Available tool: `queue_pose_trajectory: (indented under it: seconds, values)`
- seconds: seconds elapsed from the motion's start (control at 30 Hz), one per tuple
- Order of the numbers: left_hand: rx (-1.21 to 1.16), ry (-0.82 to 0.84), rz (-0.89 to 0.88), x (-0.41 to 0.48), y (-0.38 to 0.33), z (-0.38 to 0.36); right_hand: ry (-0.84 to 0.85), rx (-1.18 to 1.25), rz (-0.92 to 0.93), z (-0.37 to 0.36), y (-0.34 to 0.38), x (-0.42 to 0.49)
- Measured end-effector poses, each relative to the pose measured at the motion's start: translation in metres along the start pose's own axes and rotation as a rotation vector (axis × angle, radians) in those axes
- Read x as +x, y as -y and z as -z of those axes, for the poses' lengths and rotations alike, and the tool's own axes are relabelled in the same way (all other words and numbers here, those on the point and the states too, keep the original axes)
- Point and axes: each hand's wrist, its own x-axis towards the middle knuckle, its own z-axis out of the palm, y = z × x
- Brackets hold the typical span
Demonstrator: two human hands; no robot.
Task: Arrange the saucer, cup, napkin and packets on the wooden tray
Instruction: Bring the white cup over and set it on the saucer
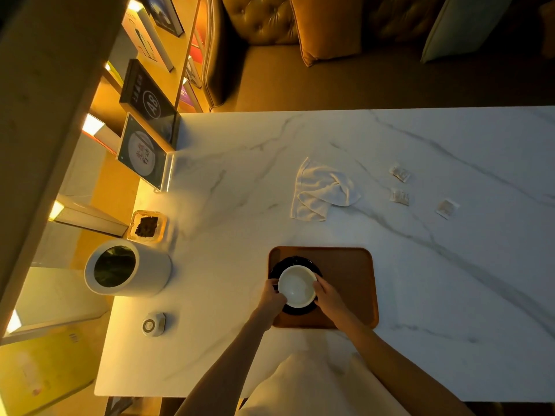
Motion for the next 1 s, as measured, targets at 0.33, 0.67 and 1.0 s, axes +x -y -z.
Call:
queue_pose_trajectory:
  seconds: [0.33,0.67,1.0]
  values:
    - [0.004,0.007,-0.018,-0.002,0.001,0.0,0.003,0.015,-0.03,0.001,-0.001,-0.002]
    - [0.334,-0.062,-0.233,-0.007,0.005,-0.007,-0.002,-0.241,0.085,0.004,-0.003,-0.005]
    - [0.656,0.005,-0.433,-0.011,0.01,0.001,-0.005,-0.636,0.288,0.005,-0.009,-0.009]
